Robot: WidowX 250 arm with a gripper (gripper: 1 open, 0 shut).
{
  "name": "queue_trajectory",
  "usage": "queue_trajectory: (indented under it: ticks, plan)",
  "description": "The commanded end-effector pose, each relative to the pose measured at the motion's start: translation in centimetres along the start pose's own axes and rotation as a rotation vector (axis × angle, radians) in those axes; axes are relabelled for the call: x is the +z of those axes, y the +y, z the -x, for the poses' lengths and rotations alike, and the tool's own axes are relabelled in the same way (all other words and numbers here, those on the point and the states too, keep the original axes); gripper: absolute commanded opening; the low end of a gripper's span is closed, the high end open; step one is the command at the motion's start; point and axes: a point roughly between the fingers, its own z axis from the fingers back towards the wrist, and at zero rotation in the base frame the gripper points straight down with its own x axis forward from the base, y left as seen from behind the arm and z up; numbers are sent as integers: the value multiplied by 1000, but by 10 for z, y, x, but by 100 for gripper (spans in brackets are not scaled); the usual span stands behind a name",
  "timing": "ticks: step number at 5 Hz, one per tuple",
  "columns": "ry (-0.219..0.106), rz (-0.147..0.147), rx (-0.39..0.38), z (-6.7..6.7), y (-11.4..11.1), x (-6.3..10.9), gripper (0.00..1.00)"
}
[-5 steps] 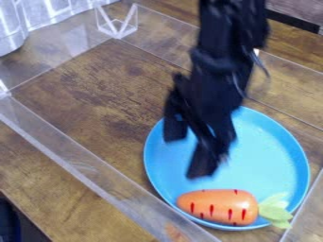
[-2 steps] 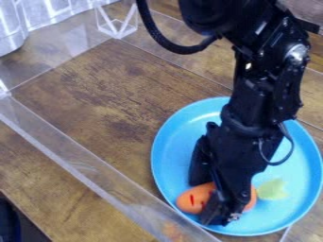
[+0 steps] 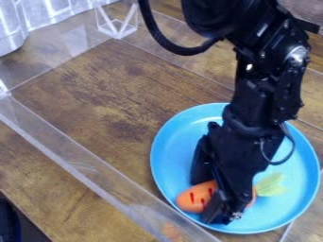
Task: Remove the carrot from inside the blue tray and put it on the table
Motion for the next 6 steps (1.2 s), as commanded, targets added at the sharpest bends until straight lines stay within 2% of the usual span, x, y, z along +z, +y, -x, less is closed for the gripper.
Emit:
queue_trajectory:
  ticks: [1,5,6]
  plan:
    - [-4,10,-8,-2,-5,-3,100]
    - [-11,35,2,-3,-6,-8,100]
    - [-13,42,4,-3,-6,-9,0]
